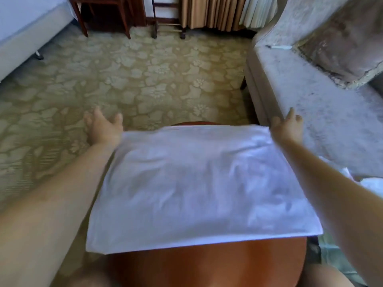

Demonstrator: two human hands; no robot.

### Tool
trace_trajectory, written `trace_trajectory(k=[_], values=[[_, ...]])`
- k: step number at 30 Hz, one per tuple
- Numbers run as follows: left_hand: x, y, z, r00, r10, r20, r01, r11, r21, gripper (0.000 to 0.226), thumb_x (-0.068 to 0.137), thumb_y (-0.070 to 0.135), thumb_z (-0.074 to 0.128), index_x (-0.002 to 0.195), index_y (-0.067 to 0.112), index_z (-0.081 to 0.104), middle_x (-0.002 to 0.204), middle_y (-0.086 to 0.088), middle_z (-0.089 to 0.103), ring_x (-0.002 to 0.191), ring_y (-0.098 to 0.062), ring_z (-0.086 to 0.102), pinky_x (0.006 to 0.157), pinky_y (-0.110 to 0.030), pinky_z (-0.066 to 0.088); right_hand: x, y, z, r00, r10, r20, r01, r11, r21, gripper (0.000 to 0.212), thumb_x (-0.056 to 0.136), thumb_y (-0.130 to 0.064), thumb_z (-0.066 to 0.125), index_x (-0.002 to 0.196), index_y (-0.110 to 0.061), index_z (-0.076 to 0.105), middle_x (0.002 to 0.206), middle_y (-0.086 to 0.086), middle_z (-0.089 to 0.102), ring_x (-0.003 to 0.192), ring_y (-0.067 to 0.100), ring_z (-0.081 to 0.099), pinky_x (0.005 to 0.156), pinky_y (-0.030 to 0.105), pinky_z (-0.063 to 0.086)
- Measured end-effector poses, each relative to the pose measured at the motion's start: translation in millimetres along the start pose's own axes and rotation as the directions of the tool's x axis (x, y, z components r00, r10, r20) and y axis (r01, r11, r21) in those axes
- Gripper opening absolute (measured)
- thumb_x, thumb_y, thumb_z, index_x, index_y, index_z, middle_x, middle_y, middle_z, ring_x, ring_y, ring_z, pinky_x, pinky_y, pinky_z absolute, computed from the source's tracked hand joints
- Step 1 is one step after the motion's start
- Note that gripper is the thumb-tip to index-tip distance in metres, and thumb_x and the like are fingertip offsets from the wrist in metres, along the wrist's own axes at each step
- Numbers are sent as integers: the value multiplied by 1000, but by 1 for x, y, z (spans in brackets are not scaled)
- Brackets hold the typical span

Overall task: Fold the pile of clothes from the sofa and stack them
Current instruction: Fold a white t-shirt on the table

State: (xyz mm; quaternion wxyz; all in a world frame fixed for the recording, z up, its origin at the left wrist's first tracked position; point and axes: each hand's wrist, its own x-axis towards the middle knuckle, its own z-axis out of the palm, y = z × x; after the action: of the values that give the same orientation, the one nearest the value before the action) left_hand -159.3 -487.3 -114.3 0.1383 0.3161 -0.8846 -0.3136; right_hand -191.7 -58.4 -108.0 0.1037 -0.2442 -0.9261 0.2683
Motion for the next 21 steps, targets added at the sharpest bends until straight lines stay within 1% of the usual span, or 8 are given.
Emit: trace_trajectory(k=[2,3,5,7,10,13,16,21], values=[[-36,-4,15,994,93,56,-95,995,23,66,92,42,56,149,17,32,150,-19,30,137,-39,30,111,-50,27,-46,4,22,985,-162,67,167,982,-93,57,97,-36,47,147,-14,32,150,19,28,137,37,28,111,54,22],[-57,-8,21,983,163,84,-167,985,48,66,93,42,56,149,17,32,149,-18,32,136,-39,30,111,-48,26,-71,5,30,966,-214,145,234,962,-138,57,98,-41,46,148,-17,32,155,16,22,143,33,20,113,55,16],[-98,-22,28,946,279,165,-304,940,153,65,93,45,53,149,17,33,148,-15,34,134,-37,31,112,-49,22,-116,9,43,911,-242,334,324,920,-218,63,98,-53,38,153,-24,23,162,8,6,149,26,2,116,55,5],[-131,-43,29,922,278,268,-355,884,304,67,95,52,44,151,21,26,155,-10,25,141,-33,21,115,-53,11,-151,23,52,862,-252,439,396,876,-274,68,96,-62,29,154,-29,16,163,5,-3,149,25,-5,116,57,2],[-165,-72,22,912,198,359,-351,829,435,68,97,59,25,155,26,13,162,-7,5,148,-27,1,117,-56,-1,-181,48,48,861,-278,426,438,830,-344,70,94,-67,19,154,-32,14,163,4,-1,149,27,-2,116,59,8],[-188,-84,12,896,200,397,-376,817,436,67,97,59,19,155,27,9,163,-5,0,149,-25,-2,118,-53,-3,-193,65,35,867,-241,437,415,833,-365,71,92,-69,13,154,-34,8,163,0,-5,150,24,-5,117,57,5],[-205,-84,5,905,196,377,-355,837,417,66,98,58,23,155,27,10,163,-6,-2,149,-27,-3,119,-51,-2,-204,82,23,857,-220,466,416,829,-373,74,90,-71,6,154,-35,-2,162,-1,-12,149,23,-11,117,56,0],[-207,-79,-9,961,39,274,-134,933,335,83,91,58,48,155,21,9,160,-14,10,146,-34,8,117,-51,12,-210,106,5,856,-187,482,401,828,-393,74,90,-70,3,154,-34,-9,161,-1,-19,148,24,-16,118,54,-6]])
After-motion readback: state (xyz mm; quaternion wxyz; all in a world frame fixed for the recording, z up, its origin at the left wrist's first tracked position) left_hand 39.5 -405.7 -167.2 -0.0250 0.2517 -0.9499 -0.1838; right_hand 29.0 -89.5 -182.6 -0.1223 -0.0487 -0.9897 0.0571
